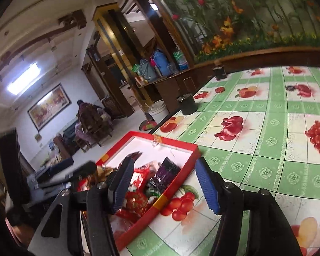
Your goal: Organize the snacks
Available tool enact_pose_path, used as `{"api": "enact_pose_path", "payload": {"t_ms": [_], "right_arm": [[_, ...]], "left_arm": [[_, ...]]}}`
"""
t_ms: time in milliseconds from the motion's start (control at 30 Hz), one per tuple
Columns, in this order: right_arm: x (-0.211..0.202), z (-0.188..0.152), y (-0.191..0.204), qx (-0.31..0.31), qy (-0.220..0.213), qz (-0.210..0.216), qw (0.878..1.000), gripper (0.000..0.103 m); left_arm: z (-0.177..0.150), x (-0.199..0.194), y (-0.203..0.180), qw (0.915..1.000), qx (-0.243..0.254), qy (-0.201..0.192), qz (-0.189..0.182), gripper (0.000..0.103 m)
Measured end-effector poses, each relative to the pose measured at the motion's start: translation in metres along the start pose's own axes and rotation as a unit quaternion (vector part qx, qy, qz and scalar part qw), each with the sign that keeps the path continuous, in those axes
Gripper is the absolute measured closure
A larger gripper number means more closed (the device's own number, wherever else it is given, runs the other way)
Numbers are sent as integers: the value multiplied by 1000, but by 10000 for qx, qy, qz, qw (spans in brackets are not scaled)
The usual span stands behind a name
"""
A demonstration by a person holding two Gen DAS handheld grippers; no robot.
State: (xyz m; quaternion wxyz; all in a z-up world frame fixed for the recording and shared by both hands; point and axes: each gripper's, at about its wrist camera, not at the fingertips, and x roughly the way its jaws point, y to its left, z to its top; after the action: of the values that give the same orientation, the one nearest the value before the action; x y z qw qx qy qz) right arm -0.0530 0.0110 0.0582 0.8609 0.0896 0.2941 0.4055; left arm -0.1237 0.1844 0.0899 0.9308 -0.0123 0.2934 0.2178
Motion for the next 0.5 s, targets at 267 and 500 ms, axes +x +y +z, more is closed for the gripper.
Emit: {"api": "enact_pose_path", "payload": {"t_ms": [267, 500], "right_arm": [[5, -14, 24, -641, 179, -64, 9978, 39], [8, -17, 25, -759, 197, -138, 9968, 39]], "left_arm": [[-5, 0, 8, 9999, -114, 40, 57, 18], [-6, 5, 12, 9998, -144, 118, 82, 18]]}}
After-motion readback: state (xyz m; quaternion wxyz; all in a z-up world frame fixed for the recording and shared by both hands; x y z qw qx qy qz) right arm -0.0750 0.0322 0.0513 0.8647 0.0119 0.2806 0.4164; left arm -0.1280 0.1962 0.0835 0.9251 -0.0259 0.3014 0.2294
